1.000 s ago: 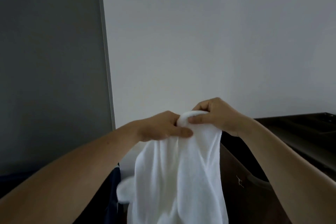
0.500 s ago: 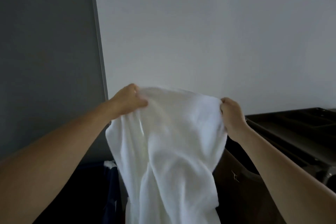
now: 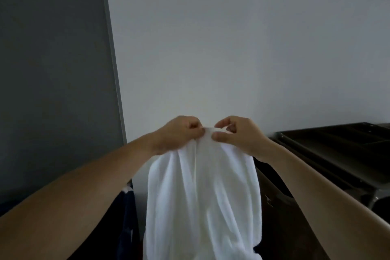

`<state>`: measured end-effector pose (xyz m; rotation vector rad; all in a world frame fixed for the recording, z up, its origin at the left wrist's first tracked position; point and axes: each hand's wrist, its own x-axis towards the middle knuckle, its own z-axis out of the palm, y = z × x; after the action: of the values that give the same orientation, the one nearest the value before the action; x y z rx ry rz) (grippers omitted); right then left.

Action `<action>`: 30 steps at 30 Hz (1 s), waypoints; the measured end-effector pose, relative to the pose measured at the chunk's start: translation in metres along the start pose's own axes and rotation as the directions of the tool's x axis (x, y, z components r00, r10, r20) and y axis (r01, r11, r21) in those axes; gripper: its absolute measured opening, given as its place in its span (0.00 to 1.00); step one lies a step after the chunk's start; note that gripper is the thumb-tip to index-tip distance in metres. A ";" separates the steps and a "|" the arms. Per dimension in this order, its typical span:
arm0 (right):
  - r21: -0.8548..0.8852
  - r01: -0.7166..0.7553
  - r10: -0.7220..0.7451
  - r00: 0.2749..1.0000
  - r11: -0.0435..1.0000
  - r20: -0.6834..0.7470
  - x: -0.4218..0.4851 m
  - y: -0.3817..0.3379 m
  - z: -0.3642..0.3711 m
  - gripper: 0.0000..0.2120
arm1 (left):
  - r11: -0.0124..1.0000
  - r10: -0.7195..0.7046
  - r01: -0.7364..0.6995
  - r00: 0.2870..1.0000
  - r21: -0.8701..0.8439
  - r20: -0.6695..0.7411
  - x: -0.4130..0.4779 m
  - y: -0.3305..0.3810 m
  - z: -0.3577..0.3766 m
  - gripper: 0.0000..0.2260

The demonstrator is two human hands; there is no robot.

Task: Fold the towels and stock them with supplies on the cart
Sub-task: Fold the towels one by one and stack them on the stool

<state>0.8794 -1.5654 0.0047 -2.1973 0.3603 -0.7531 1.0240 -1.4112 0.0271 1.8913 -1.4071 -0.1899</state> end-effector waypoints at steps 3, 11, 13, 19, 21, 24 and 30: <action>-0.077 -0.151 0.161 0.977 0.986 0.142 -0.014 0.023 -0.009 0.14 | 0.999 0.037 -0.034 0.968 0.014 -0.247 0.009 0.001 -0.038 0.09; 0.061 -0.269 0.200 0.834 0.961 0.514 -0.030 0.035 -0.038 0.20 | 0.925 -0.097 0.199 0.947 0.325 -0.305 0.009 -0.055 -0.057 0.09; 0.119 -0.275 0.180 0.842 0.954 0.509 -0.026 0.025 -0.023 0.19 | 0.932 -0.115 0.149 0.986 0.330 -0.120 0.004 -0.053 -0.034 0.02; -0.089 -0.020 0.045 0.956 0.996 0.289 -0.013 0.000 0.001 0.09 | 0.990 -0.137 0.133 0.917 0.036 0.374 -0.017 -0.025 0.007 0.33; -0.198 0.059 0.011 0.942 0.979 0.335 -0.012 -0.008 0.008 0.10 | 0.994 -0.084 0.103 0.900 -0.023 0.429 -0.017 -0.019 0.017 0.21; -0.209 0.022 0.044 0.951 0.978 0.305 -0.013 -0.005 -0.001 0.10 | 0.996 -0.035 0.008 0.950 0.087 0.309 -0.013 -0.015 0.014 0.02; -0.020 -0.261 0.234 0.824 0.965 0.516 -0.034 0.027 -0.035 0.05 | 0.952 -0.036 0.036 0.999 0.303 -0.005 -0.004 -0.032 -0.032 0.12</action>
<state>0.8308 -1.5875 -0.0103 -2.1461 0.3355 -0.0146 1.0635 -1.3889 0.0277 2.1664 -1.4694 0.0110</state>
